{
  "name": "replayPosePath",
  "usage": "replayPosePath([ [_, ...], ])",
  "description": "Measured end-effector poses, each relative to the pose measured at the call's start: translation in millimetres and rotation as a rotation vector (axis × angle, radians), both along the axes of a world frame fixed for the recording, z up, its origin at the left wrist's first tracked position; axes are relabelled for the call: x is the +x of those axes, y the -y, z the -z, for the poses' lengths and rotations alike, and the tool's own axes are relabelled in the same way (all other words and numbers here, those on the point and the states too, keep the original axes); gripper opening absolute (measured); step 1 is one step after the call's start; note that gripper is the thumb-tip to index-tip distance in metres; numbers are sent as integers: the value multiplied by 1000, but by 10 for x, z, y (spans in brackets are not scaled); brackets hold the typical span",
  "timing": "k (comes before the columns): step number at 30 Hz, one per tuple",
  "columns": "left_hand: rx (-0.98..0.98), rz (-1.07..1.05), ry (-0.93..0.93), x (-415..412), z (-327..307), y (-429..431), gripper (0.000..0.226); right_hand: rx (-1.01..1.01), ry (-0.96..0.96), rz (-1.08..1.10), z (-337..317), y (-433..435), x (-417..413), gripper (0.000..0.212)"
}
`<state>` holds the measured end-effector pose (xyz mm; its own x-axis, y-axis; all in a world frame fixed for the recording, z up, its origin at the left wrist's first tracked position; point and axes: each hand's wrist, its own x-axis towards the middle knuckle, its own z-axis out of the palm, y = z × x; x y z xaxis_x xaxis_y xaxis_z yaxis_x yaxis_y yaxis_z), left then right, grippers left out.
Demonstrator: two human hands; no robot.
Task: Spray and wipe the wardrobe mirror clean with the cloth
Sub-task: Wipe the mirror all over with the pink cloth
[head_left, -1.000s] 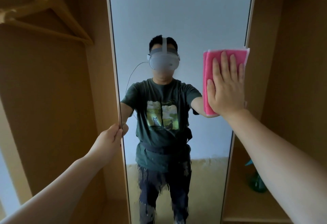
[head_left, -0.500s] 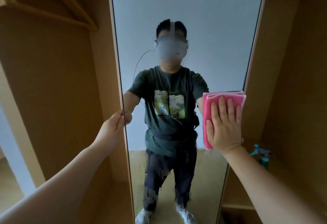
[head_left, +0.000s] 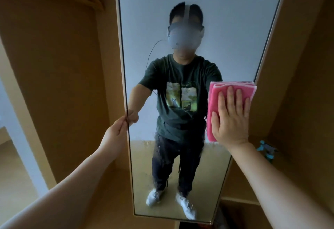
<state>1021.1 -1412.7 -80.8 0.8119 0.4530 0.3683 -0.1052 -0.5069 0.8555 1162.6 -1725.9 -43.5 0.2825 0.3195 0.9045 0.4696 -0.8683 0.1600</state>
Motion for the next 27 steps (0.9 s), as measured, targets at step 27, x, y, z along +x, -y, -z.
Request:
replayPosePath([
  [27, -203, 68, 456, 385, 943, -28, 46, 120, 191, 118, 94, -155, 140, 56],
])
